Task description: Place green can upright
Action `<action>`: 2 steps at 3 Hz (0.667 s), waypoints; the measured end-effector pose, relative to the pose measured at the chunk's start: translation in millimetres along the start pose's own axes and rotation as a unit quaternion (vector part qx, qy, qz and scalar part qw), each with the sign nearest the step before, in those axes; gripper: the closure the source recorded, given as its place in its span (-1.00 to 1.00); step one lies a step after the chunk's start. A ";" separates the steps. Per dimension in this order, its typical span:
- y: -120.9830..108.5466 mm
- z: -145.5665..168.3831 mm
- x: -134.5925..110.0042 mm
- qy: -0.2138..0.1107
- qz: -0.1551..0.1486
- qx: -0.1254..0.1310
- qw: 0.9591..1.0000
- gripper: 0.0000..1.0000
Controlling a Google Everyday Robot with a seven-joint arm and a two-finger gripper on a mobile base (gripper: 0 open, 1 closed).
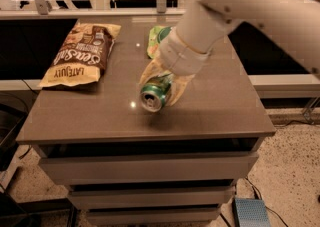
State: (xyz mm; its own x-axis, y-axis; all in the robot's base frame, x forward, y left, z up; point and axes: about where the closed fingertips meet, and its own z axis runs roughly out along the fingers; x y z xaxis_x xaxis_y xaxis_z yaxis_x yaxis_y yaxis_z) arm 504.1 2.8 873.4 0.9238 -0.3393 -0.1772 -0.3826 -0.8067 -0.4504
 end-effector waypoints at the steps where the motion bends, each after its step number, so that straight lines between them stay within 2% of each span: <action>1: -3.6 -28.2 -17.2 -0.002 0.077 0.110 0.991 1.00; 2: 3.2 -56.0 -6.1 0.013 0.126 0.179 0.976 1.00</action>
Offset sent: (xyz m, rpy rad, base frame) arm -0.0132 -0.0034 0.0261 0.1795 0.0033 -0.1475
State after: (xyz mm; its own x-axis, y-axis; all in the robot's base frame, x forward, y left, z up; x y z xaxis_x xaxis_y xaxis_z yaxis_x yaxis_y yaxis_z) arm 496.7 -24.8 922.0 0.7982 -0.5218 -0.3011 -0.5657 -0.4772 -0.6725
